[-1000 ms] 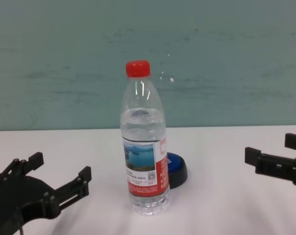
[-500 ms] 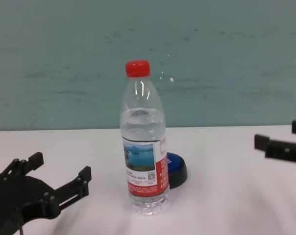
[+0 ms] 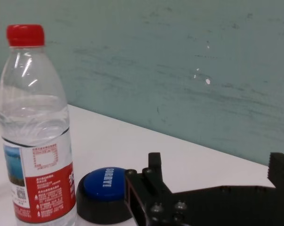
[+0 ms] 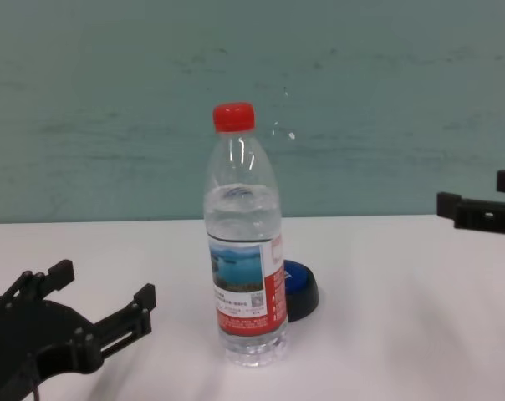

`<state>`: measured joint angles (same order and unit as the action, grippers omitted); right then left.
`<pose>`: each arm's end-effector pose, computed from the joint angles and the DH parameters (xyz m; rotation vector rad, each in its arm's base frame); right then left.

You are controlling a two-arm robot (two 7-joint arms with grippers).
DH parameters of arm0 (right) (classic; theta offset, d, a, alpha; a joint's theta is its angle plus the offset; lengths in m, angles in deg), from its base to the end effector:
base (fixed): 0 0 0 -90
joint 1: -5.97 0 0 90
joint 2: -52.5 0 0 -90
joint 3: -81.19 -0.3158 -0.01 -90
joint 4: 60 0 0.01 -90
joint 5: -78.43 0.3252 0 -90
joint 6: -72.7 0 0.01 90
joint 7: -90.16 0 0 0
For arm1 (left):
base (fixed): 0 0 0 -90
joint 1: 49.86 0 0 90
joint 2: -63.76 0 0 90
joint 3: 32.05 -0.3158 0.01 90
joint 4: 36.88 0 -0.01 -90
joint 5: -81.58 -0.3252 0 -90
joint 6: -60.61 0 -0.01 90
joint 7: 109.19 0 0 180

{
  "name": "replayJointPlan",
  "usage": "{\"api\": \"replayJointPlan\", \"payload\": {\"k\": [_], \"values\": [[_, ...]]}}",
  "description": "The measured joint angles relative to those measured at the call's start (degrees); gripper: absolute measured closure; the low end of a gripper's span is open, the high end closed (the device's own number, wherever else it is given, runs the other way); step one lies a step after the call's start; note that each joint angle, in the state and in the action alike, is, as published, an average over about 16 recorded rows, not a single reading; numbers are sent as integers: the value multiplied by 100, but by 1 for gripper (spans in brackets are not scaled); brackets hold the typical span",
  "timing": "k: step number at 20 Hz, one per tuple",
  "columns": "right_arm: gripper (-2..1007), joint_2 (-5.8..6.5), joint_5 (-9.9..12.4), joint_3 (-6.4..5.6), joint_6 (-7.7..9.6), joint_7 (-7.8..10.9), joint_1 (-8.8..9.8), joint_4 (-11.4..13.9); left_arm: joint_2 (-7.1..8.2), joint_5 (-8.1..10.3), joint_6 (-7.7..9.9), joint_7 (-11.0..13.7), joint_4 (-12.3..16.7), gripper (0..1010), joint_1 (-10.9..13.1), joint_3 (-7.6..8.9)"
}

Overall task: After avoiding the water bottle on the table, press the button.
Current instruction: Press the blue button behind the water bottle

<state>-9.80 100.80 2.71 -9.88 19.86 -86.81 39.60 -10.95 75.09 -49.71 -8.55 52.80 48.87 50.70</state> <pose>0.3481 -0.0650 -0.2553 -0.0915 -0.0465 -0.9812 0.2885 0.0432 -0.3724 0.1494 -0.3767 1.1494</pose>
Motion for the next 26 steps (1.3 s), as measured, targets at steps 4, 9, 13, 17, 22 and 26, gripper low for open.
{"api": "replayJointPlan", "payload": {"k": [4, 9, 13, 17, 22, 26], "values": [[1, -53, 27, 104, -24, 74, -266, -265, 0, 0, 0, 0, 0, 10, 0, 0], [1, -156, 70, 244, -82, 143, -554, -605, 0, 0, 0, 0, 0, 10, 0, 0], [1, -234, 119, 339, -138, 201, -753, -874, 0, 0, 0, 0, 0, 10, 0, 0], [1, -304, 167, 434, -192, 270, -964, -1160, 0, 0, 0, 0, 0, 10, 0, 0], [1, -397, 219, 567, -249, 390, -1270, -1561, 0, 0, 0, 0, 0, 10, 0, 0], [1, -477, 250, 684, -293, 499, -1525, -1892, 0, 0, 0, 0, 0, 10, 0, 0]]}}
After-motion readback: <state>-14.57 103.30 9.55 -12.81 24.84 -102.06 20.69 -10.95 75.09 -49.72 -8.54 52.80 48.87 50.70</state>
